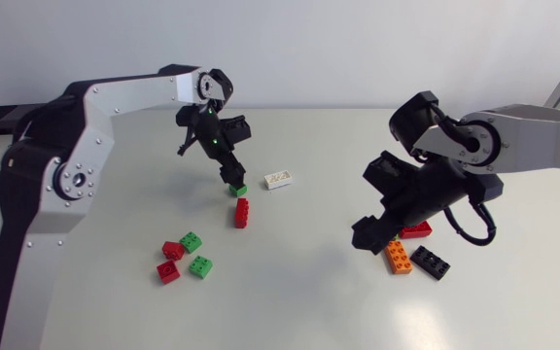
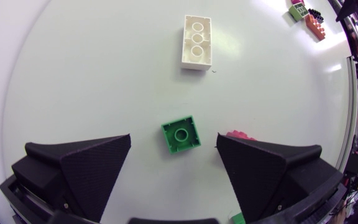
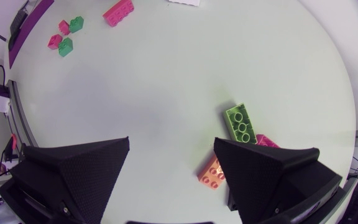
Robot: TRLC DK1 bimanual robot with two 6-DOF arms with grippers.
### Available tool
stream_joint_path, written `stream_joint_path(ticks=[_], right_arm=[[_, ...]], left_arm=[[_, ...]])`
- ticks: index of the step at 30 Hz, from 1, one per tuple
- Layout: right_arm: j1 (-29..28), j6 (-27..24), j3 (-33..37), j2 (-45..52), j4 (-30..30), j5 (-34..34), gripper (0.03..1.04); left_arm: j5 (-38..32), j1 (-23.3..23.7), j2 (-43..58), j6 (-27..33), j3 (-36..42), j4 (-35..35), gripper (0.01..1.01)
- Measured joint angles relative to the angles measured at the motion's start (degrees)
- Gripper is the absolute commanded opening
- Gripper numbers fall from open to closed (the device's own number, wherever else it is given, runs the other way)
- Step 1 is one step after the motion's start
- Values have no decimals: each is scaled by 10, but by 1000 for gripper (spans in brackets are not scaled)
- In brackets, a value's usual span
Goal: Sort duplo bricks by size, large to the right and small to the left
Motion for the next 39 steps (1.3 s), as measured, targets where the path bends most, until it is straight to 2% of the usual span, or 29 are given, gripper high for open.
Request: stream_joint_path(ticks=[3,11,13,15,17,19,30,34,39], right_arm=[[-7,-4,0,0,0,-1,980],[-14,-8,-1,0,0,-2,980],[-14,-8,-2,0,0,-2,980],[-14,-8,-3,0,0,-2,980],[-14,-8,-4,0,1,-2,980],[-14,-8,-5,0,1,-2,980],[-14,-8,-10,0,2,-2,980],[-10,-8,-10,0,2,-2,980],[-1,-8,-10,-3,2,-2,980]], left_arm=[[0,-2,28,-2,30,-15,959],[0,-7,48,-12,33,-28,946],[0,-7,48,-12,35,-31,810],[0,-9,48,-12,35,-33,557],[0,-8,48,-13,35,-36,370],[0,-8,48,-15,35,-36,298],[0,-8,35,-16,10,-36,285],[0,-5,5,-16,-43,-26,285],[0,-1,-56,-16,-151,7,287]])
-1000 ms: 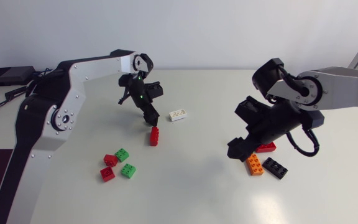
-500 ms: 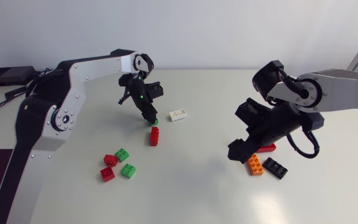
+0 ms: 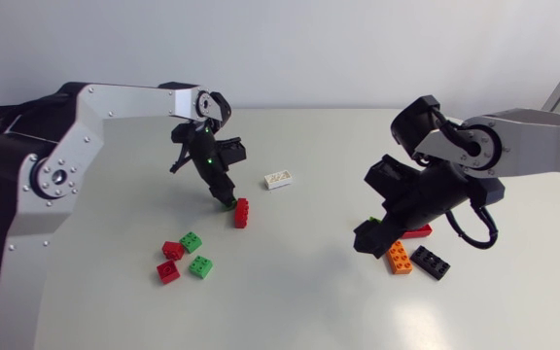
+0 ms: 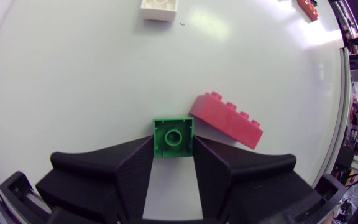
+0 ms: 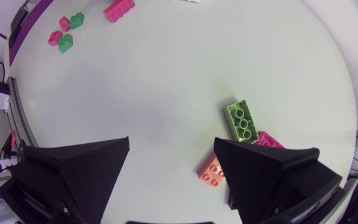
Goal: Sort duplo bricks by size, large to the right and small to the left
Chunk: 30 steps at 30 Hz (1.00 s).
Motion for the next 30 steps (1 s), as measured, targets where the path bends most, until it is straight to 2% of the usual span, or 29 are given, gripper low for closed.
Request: stream_joint_path(ticks=[14,21,22,23,25,26,30], right_arm=[[25,7,-13,-27,0,0,980],[37,13,-20,-39,0,0,979],[38,14,-20,-40,0,0,980],[38,15,-20,-40,0,0,980],[40,16,-20,-42,0,0,980],[40,16,-20,-43,0,0,980],[40,17,-20,-50,-1,0,980]], left_arm=[[-2,18,-173,0,-288,131,289],[-2,18,-204,0,-352,177,302],[-2,18,-206,0,-356,182,361],[-2,18,-207,0,-358,184,500],[-2,18,-209,-3,-361,189,923],[-2,18,-209,-7,-363,190,993],[-2,15,-209,-25,-372,183,993]])
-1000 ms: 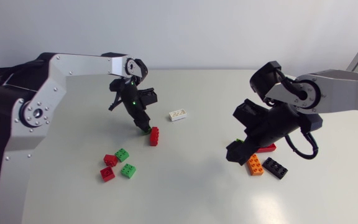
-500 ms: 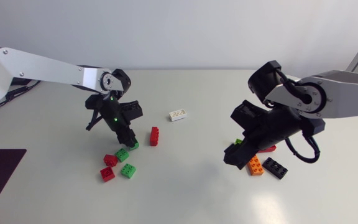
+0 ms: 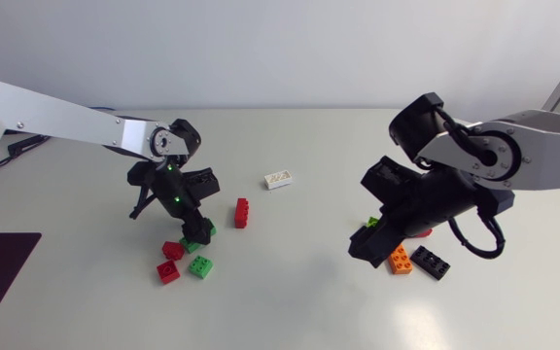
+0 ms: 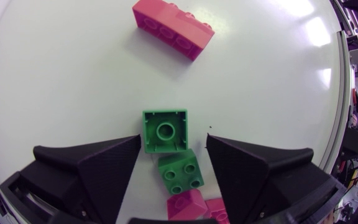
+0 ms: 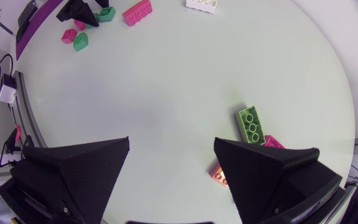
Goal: Sort duplo bricks by size, large to the right and small to the left
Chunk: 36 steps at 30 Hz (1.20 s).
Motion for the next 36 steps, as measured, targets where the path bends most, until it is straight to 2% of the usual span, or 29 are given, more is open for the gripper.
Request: stream_joint_path(ticks=[6,12,21,28,33,36], right_arm=[[2,1,0,-2,-1,0,980],[22,18,0,-2,-1,1,979],[33,52,24,19,2,3,979],[41,71,32,38,13,5,979],[45,110,48,58,29,15,979],[62,155,73,97,54,43,979]], left_arm=[[0,-13,-7,-26,4,-26,990],[0,-13,-9,-67,46,-42,990],[12,-5,-5,-188,130,-39,989],[26,-17,14,-296,144,-23,989],[29,-33,16,-332,144,-14,989],[28,-12,16,-336,144,-14,989]])
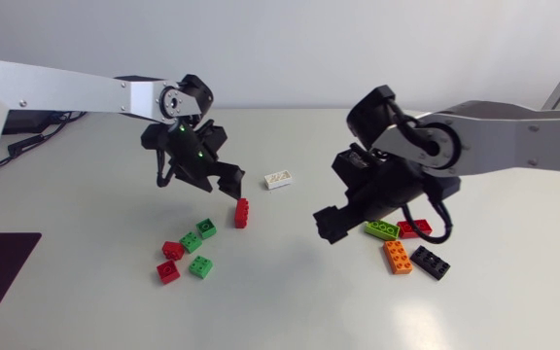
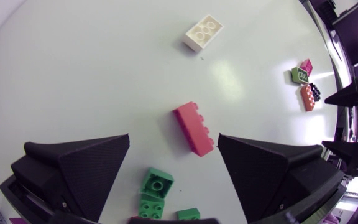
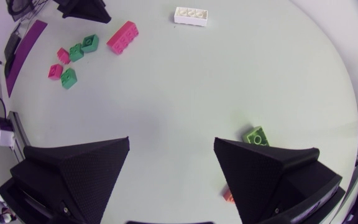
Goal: Sort duplo bricks by size, large to the right and small to the left
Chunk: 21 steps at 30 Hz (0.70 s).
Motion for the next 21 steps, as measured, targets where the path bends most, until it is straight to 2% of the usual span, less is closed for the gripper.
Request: stream_joint_path(ticks=[5,10,15,21], right_arm=[[33,78,74,94,10,24,979],[73,141,163,175,14,43,979],[106,169,243,233,14,57,979],[106,180,306,297,11,64,977]], left_arm=[[-2,51,-11,0,-9,6,989],[-2,76,-33,0,-25,11,989],[-2,91,-64,2,-59,26,989],[-2,114,-88,7,-90,30,989]])
